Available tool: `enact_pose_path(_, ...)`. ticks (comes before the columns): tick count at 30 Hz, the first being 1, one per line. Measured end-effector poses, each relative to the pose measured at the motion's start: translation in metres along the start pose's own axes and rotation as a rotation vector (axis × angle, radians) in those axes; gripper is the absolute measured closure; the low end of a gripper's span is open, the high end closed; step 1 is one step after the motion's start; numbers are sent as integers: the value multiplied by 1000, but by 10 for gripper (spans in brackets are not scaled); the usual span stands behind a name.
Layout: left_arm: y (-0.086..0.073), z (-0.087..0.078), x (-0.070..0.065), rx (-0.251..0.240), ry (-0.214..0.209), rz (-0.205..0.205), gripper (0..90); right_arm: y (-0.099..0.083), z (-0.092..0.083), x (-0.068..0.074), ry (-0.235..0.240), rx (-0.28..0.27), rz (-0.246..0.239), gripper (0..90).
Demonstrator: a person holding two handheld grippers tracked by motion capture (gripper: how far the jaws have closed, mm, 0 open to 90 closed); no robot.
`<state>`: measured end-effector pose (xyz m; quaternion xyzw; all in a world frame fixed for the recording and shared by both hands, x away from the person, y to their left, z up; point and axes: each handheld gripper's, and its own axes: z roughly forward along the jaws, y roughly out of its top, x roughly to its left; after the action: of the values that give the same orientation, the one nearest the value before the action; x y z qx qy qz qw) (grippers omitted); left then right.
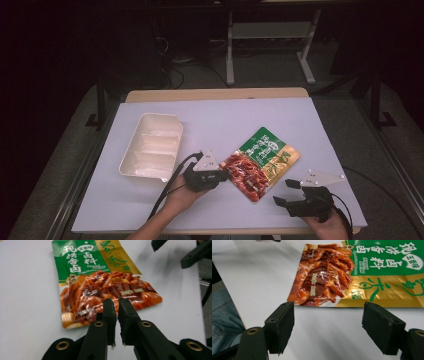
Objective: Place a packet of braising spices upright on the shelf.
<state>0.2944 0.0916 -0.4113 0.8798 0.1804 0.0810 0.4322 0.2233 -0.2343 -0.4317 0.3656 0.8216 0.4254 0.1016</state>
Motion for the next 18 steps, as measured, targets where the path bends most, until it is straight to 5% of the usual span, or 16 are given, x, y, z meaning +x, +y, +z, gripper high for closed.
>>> enact_pose_path(12,8,32,15,62,34,-10,900,1,2,-7,-32,8,8,248)
enact_pose_path(18,3,43,22,89,31,-59,900,0,3,-9,-50,14,11,237)
